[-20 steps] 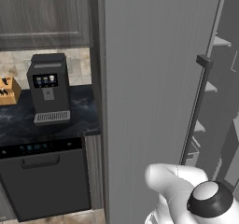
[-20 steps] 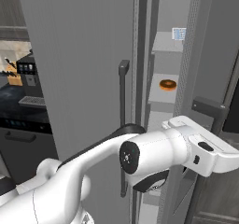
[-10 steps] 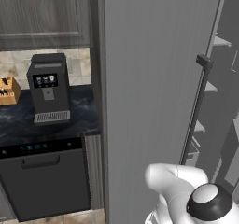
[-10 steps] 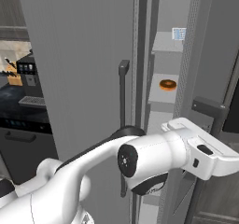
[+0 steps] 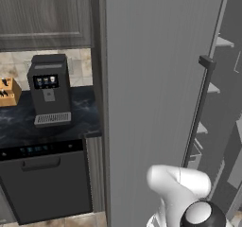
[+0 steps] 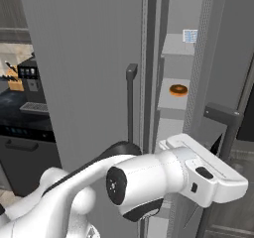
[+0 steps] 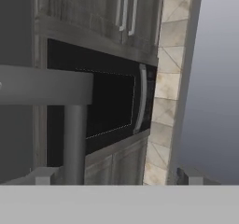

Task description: Open the freezer door, pick up the ice cube tray from the freezer, and place it on the dining counter.

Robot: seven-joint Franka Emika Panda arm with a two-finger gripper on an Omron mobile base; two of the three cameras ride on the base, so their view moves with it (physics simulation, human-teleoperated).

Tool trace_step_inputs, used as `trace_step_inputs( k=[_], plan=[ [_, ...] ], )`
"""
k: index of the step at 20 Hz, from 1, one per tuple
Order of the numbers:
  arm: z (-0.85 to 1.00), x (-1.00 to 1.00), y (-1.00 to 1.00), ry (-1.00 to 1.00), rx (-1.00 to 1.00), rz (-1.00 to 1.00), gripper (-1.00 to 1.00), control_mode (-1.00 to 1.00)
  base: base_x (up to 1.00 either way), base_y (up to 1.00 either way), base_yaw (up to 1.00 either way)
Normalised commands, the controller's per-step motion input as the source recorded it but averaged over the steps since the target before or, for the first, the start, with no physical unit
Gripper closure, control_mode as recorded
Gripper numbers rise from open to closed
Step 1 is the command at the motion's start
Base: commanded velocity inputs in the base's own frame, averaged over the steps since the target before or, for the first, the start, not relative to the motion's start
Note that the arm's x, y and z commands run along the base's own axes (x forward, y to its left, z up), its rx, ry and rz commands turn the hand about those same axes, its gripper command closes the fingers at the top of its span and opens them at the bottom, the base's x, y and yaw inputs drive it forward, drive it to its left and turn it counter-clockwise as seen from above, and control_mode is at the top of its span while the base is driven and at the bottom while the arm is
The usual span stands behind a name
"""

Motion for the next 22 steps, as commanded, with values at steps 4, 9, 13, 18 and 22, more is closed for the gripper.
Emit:
trace_step_inputs(
  k=[4,9,13,18,22],
  plan=[
    [0.0,-0.24,0.61,0.08,0.0,0.0,-1.0,-1.0,0.0,0.0,0.0],
    [0.0,-0.23,0.67,0.04,0.0,0.0,-1.0,-1.0,0.0,0.0,0.0],
    [0.0,-0.25,0.64,0.0,0.0,0.0,-1.0,-1.0,0.0,0.0,0.0],
    [0.0,-0.19,0.62,0.0,0.0,0.0,-1.0,-1.0,0.0,0.0,0.0],
    [0.0,-0.05,0.62,0.0,0.0,0.0,-1.0,-1.0,0.0,0.0,0.0]
  ],
)
